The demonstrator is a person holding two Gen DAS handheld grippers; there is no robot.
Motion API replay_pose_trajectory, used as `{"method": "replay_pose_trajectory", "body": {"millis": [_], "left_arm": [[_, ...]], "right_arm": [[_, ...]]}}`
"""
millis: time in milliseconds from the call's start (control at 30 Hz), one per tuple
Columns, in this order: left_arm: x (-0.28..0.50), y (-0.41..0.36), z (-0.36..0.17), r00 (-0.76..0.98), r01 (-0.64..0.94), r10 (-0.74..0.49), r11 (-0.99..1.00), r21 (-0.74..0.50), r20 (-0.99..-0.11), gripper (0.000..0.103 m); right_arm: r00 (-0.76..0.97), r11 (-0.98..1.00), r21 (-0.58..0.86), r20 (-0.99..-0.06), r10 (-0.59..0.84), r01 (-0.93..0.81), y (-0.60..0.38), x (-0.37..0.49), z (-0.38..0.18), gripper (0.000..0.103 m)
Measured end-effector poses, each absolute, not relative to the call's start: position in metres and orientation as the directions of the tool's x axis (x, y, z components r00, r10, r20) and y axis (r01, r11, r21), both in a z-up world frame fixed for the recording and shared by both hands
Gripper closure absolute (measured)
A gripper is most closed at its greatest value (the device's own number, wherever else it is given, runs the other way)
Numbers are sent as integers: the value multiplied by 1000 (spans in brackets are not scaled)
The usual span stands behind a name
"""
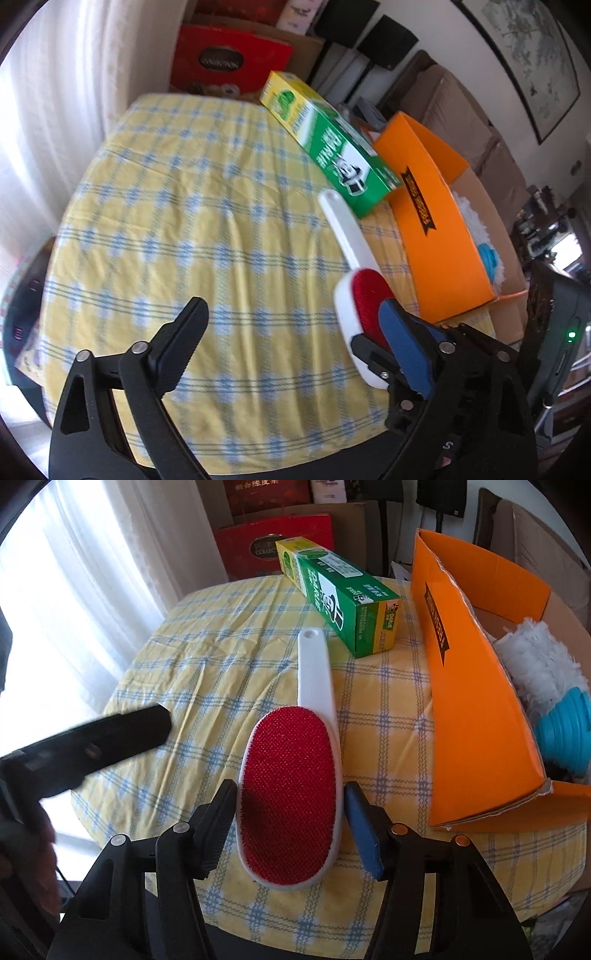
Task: Organize objects
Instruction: 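Close the right tool on the red lint brush handle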
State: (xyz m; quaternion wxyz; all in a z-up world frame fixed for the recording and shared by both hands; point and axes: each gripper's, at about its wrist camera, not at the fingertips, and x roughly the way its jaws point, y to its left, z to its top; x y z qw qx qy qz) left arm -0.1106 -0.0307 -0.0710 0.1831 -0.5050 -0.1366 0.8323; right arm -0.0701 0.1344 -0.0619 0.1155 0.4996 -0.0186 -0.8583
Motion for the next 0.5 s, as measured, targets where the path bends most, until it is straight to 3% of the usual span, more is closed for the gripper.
{"method": "replay_pose_trajectory", "body": {"millis": [233, 300, 500], "left_arm": [[-114, -14, -85, -336, -175, 524, -851, -495, -782, 30], [-114, -9, -90, -318, -182, 527, -850, -495, -788, 42], [-114, -5, -94, -289, -186, 577, -817, -546, -764, 62]], "right_arm": [[-461, -953, 220, -837, -295, 211, 131, -66, -56, 43], [-453, -946, 242, -834, -316, 214, 130, -66, -56, 43], [-442, -937, 264, -830, -341, 228, 126, -64, -55, 43]]}}
